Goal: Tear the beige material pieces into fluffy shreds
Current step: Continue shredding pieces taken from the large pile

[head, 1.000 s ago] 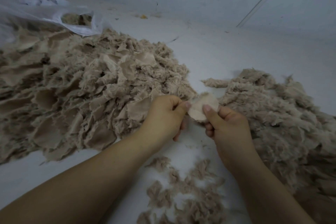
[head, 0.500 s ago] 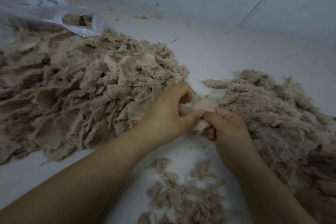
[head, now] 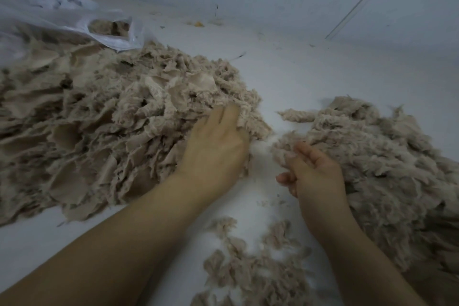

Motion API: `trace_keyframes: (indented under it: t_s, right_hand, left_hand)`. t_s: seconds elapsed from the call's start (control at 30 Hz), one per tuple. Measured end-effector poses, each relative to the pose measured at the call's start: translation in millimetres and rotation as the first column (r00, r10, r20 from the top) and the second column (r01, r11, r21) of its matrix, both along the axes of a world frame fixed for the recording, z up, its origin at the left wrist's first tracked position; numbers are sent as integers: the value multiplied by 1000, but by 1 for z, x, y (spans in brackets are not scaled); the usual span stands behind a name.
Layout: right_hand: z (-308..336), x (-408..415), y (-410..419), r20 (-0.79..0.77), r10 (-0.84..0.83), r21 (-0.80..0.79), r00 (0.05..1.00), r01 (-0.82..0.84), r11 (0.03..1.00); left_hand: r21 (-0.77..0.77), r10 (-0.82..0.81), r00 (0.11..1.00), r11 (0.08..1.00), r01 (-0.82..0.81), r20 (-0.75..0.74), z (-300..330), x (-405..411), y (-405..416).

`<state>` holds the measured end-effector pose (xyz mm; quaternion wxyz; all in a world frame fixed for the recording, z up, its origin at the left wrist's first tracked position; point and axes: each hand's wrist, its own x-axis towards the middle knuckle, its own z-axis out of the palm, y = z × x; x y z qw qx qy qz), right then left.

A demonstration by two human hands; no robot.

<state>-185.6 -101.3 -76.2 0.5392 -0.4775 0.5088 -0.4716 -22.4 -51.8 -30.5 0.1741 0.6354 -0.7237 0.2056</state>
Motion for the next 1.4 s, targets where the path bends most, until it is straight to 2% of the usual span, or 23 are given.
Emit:
trace_keyframes:
  t_s: [0.03,0.1,0.17,0.23,0.33,0.47,0.6,0.77,0.83,0.97,1.03,1.13,1.23,1.27,1.33,1.37,1.4]
  right_hand:
    - [-1,0,-1,-12,2,9,1000,-1,1000]
    - [-5,-1,-2,-16,-12,-2,1000,12,1000]
    - [-6,-2,-2,-23,-27,-17,999,26,1000]
    - [-7,-2,-4,-10,-50,-7,999,50,999]
    - [-6,-2,-2,-10,-58,-2,998,58,998]
    - [-2,0,0,-20,-35,-10,999,35,999]
    - [0,2,1,12,-44,15,999,44,999]
    - [3,3,2,-13,-45,32,999,45,998]
    - [5,4,3,-27,-21,32,999,22,999]
    - [5,4,5,-87,23,-3,996,-24,1000]
    - [4,3,5,-91,47,-19,995,-49,999]
    - [2,3,4,-136,57,-31,989,-62,998]
    - [1,2,1,-115,22,-1,993,-22,1000]
    - [-1,0,-1,-123,16,4,992,-16,1000]
    - [-2,-2,-2,-142,23,14,990,-21,1000]
    - [-2,-2,-2,-142,34,16,989,-32,999]
    - [-2,-3,-2,-139,48,12,989,-46,999]
  left_hand:
    - [-31,-66,998,997,66,-11,-3,-3,-2]
    - [58,-167,980,983,174,-112,-13,-15,-3]
    - [176,-185,957,958,227,-224,-24,-27,-5]
    - [250,-135,939,943,220,-316,-29,-33,-9]
    - [250,-72,960,958,141,-269,-33,-31,-18]
    - [293,-90,966,942,161,-241,-33,-25,-20]
    - [231,-59,982,968,101,-181,-33,-27,-18]
    - [198,-20,956,977,81,-293,-29,-27,-13]
    - [180,-19,953,981,77,-303,-28,-27,-12]
    - [277,-2,978,959,61,-209,-30,-31,-17]
    - [276,18,980,960,38,-196,-28,-32,-17]
    - [276,-38,962,954,116,-272,-25,-30,-13]
    - [224,-170,816,913,342,-553,-20,-28,-4]
    - [226,-172,741,886,404,-649,-19,-28,-2]
    - [205,-110,522,836,508,-846,-17,-27,1]
    - [172,-80,443,849,499,-893,-17,-26,1]
    - [145,-69,430,884,445,-900,-18,-24,-1]
